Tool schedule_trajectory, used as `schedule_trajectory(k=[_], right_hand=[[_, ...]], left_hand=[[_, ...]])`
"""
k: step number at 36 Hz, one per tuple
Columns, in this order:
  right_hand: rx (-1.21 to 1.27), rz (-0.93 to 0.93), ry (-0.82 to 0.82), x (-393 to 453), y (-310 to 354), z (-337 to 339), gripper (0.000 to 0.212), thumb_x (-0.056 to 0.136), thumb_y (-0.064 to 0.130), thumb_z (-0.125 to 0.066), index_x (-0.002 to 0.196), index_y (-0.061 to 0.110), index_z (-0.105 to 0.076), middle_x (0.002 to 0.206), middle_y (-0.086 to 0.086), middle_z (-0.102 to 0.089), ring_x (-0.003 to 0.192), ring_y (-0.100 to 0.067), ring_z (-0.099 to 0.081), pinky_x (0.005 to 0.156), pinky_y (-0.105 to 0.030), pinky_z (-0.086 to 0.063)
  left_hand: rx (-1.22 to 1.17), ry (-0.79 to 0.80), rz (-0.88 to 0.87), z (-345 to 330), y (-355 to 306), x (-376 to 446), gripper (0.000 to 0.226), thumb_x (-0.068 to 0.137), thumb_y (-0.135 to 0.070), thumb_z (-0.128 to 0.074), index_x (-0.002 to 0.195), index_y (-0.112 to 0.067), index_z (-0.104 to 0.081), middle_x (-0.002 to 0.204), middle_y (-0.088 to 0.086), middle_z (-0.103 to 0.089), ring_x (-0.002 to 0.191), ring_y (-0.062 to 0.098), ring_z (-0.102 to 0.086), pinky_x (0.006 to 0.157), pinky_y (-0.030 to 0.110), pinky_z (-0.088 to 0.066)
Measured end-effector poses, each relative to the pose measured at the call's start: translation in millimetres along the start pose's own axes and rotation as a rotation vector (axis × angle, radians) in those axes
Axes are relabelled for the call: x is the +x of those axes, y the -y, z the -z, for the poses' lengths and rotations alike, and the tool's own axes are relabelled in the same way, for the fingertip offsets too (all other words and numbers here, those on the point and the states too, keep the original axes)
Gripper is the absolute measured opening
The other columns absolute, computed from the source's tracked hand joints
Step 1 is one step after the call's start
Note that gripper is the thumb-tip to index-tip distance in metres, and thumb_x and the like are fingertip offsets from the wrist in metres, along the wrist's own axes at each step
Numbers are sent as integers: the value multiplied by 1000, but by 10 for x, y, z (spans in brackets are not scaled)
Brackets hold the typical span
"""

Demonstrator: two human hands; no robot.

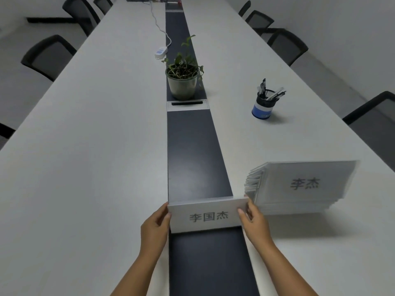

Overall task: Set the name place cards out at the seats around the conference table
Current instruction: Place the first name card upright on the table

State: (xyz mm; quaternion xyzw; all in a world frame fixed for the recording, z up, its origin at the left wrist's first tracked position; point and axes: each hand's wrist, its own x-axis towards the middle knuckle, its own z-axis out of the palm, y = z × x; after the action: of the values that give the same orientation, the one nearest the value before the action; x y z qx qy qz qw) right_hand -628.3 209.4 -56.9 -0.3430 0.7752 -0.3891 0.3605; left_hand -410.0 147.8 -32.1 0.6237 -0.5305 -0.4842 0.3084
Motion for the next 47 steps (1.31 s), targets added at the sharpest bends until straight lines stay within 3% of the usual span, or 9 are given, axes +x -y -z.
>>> schedule_trajectory(k=[7,13,17,25,34,38,47], right_hand=[[0,26,36,223,45,106,47,87,11,-54,133,14,-42,130,-10,-54,122,-23,-49,97,-24,-35],[48,26,55,216,-8,63,44,84,10,-59,126,15,-49,117,-3,-57,110,-18,-51,93,-25,-37],[81,38,42,196,-26,42,37,84,9,-58,120,15,-52,109,0,-58,106,-19,-54,93,-30,-42],[120,40,40,199,-17,51,35,82,4,-59,116,12,-55,111,-1,-57,109,-14,-50,103,-38,-41],[140,57,54,212,-9,52,35,83,2,-59,117,10,-54,110,-1,-57,108,-15,-51,94,-30,-42],[152,62,61,216,7,58,33,82,1,-59,112,15,-55,109,-1,-58,107,-15,-51,98,-35,-43],[170,73,51,243,32,32,32,82,1,-58,109,18,-54,109,-2,-58,107,-16,-52,93,-31,-43]], left_hand=[[14,-12,-7,-52,-26,18,34,87,-8,-53,121,-10,-55,123,6,-59,106,9,-49,91,21,-36],[26,-55,11,-15,-29,72,35,88,-11,-52,123,-10,-53,130,10,-55,120,22,-50,96,25,-35],[44,-55,16,-3,2,71,35,89,-14,-52,123,-12,-53,131,9,-55,122,22,-49,97,26,-35],[44,-61,28,14,25,47,35,88,-13,-52,124,-12,-53,130,9,-55,121,23,-50,99,29,-37],[10,-60,47,15,34,28,36,88,-15,-53,124,-14,-52,129,8,-56,120,22,-51,99,30,-38],[19,-47,54,2,22,27,37,89,-15,-52,126,-13,-50,131,9,-54,122,23,-49,102,33,-37],[35,-38,47,23,1,95,36,89,-13,-50,126,-14,-50,130,9,-56,121,23,-50,101,31,-38]])
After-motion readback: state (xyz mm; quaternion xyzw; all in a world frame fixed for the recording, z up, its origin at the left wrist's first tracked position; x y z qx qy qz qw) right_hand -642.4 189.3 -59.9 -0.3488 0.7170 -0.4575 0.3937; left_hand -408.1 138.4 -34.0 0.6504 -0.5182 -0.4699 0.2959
